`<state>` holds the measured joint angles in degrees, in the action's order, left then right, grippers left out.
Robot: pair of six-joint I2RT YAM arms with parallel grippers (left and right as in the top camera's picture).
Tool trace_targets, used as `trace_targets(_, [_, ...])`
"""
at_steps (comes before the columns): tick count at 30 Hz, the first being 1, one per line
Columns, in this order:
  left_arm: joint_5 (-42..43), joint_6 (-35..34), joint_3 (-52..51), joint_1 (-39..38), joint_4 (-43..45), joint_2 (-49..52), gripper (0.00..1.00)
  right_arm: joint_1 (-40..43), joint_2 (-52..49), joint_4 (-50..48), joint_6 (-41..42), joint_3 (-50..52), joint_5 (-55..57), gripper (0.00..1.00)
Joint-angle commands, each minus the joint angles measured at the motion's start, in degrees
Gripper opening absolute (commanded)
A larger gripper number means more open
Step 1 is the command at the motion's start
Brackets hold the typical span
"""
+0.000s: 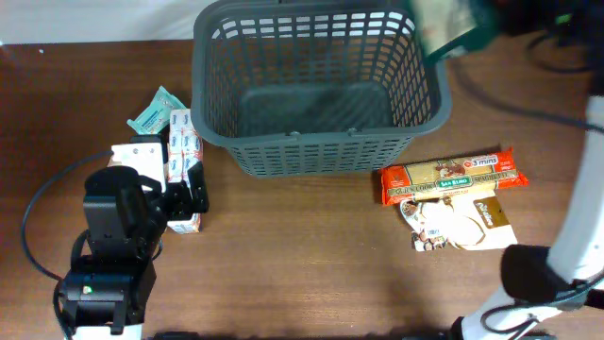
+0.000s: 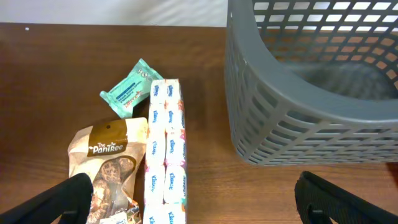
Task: Pack container
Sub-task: 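Lower the green bag into the basket and open the right gripper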
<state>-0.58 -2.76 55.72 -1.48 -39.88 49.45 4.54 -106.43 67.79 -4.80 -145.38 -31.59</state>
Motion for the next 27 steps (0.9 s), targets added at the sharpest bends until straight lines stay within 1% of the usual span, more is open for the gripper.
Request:
trace_targets(1, [0.8, 0.7, 1.3, 0.3, 0.0, -0.3, 0.99, -7.6, 0.0, 2.0, -6.5, -0.4, 3.9, 0.04])
trace_targets(5, [0.8, 0.7, 1.3, 0.3, 0.0, -0.3, 0.99, -14.7, -2.7, 3.8, -6.8, 0.8, 17.2, 0.04])
trace_targets(6, [0.8, 0.7, 1.3, 0.3, 0.0, -0.3, 0.99, -15.9, -3.5, 4.5, -8.1, 0.8, 18.7, 0.04])
trace_targets(7, [0.8, 0.7, 1.3, 0.3, 0.0, -0.3, 0.99, -16.9, -4.6, 5.5, -11.2, 0.8, 18.7, 0.04])
trace_targets(10, [0.8, 0.7, 1.3, 0.3, -0.1, -0.3, 0.99, -17.4, -7.2, 6.6, -17.0, 0.8, 18.7, 0.04])
trace_targets(12, [0.8, 0.7, 1.3, 0.3, -0.2, -0.3, 0.99, -16.9, -9.0, 6.3, -18.2, 0.8, 18.6, 0.04])
trace_targets(13, [0.8, 0.7, 1.3, 0.3, -0.3, -0.3, 0.99, -16.6, -9.9, 6.1, -16.0, 0.8, 18.6, 0.04])
trace_targets(15, [0.8, 0.7, 1.3, 0.3, -0.7, -0.3, 0.99, -16.2, -11.5, 6.1, -8.7, 0.8, 19.1, 0.04])
trace_targets(18, [0.8, 0.7, 1.3, 0.3, -0.9, -0.3, 0.99, -16.2, -13.5, 7.3, 4.9, 0.8, 25.9, 0.04])
trace_targets(21, [0.8, 0.7, 1.3, 0.3, -0.9, -0.3, 0.99, -17.4, -13.8, 8.9, 14.8, 0.8, 31.1, 0.04])
trace_targets(23, [0.8, 0.7, 1.3, 0.3, -0.9, -0.3, 0.99, -18.7, -13.5, 9.7, 19.6, 0.8, 34.6, 0.04])
trace_targets(27, [0.8, 0.7, 1.3, 0.3, -0.9, -0.3, 0.99, -21.5, -13.6, 11.1, 25.6, 0.8, 42.3, 0.04])
